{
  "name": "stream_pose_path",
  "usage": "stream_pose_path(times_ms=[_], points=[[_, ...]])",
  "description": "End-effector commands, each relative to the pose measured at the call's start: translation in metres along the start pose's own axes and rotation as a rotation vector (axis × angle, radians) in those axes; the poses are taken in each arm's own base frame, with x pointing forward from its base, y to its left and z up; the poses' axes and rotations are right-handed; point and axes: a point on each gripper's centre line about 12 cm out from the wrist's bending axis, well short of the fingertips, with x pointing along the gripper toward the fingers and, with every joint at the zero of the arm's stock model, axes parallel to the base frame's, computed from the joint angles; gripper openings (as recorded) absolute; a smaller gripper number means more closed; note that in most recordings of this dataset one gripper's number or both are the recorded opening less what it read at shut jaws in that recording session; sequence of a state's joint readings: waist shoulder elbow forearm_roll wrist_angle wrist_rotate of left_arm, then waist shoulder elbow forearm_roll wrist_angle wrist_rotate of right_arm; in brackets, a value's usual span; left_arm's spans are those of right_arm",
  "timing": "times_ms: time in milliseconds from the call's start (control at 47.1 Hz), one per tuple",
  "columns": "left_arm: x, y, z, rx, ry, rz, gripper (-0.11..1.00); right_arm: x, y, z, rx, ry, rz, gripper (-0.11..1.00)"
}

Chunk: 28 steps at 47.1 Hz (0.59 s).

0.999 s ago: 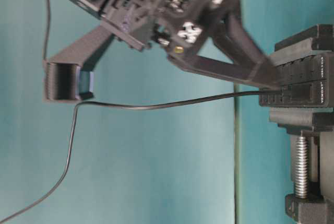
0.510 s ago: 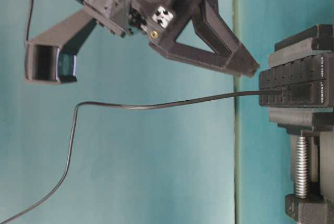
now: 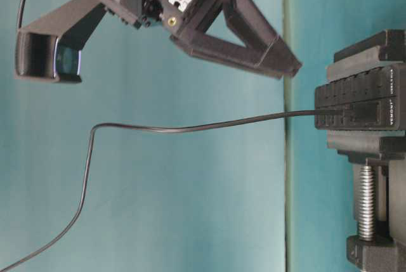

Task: Insert the USB into the front port of the fixed hub.
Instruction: 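Open the right gripper and lift it away from the plug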

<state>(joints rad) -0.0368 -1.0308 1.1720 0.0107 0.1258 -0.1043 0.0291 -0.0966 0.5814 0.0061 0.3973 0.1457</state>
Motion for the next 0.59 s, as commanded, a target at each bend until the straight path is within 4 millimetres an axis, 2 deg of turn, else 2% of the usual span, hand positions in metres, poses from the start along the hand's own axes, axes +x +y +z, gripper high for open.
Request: stream_pose_path(times_ms=[0,574], points=[[0.0,0.0,0.004,0.005,-0.014,-0.001,0.0,-0.014,0.002,0.008,-0.004,-0.045,0.007,0.62],[-0.001,0.0,0.006,0.003,-0.022,0.0,0.0,-0.027,0.0,0.0,0.005,-0.065,0.01,0.63]])
